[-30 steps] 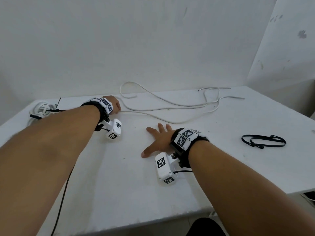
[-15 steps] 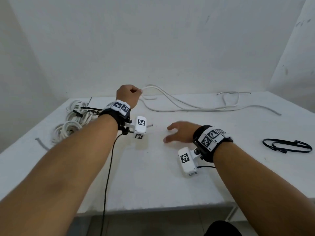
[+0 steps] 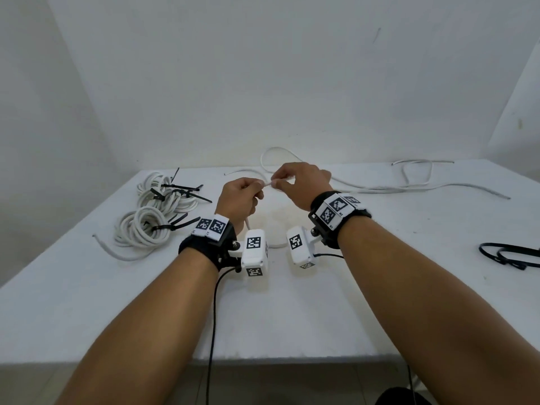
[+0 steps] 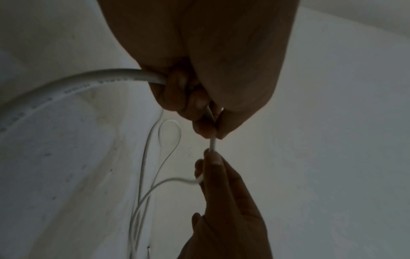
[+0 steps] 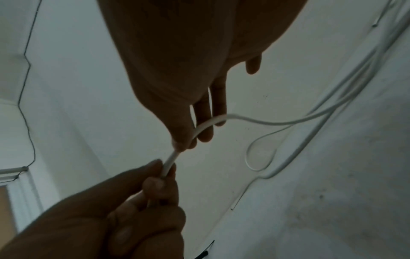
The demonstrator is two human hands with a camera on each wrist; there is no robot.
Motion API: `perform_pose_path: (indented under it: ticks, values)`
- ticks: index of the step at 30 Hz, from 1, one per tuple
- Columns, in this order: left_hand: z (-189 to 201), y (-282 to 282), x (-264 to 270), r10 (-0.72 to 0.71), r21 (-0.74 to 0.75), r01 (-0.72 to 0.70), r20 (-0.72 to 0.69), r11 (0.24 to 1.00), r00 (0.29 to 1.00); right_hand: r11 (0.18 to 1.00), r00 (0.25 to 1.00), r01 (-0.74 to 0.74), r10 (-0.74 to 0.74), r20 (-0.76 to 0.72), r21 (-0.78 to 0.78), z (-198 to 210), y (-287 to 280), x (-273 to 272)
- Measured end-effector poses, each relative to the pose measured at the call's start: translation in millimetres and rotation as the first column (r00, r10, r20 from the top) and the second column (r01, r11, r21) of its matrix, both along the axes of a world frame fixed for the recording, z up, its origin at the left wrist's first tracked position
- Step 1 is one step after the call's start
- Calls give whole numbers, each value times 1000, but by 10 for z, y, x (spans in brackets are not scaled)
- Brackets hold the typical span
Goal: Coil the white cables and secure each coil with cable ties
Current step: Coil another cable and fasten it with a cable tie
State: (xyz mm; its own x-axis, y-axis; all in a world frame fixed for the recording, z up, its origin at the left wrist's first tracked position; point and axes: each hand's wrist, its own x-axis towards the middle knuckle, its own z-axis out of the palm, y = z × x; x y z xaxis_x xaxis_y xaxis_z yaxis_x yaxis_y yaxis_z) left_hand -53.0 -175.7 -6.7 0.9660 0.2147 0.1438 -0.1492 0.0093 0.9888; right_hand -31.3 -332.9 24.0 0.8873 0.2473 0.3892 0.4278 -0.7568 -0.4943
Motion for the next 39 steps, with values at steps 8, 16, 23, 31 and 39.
perform_pose_path:
  ticks: [8, 16, 23, 31, 39]
  values:
    - [-48, 103, -72, -307, -314, 246, -160, 917, 938, 946, 999, 37, -45, 17, 323, -51, -62, 255]
    - [12, 102, -259, -519, -383, 431, -163, 817, 839, 886, 995, 59, -91, 46, 460, -147, -42, 453]
    - [147, 163, -343, -659, -551, 581, 72, 599, 749, 946, 1000, 2, 5, -18, 325, -234, 57, 471]
    - [114, 201, -208, -202, -493, 273, 194, 826, 960, 968, 926, -251, 242, -289, 6, -257, 228, 122]
    - [78, 187, -159, -24, -458, 89, 146, 885, 989, 924, 869, -371, 311, -385, -90, -186, 216, -178]
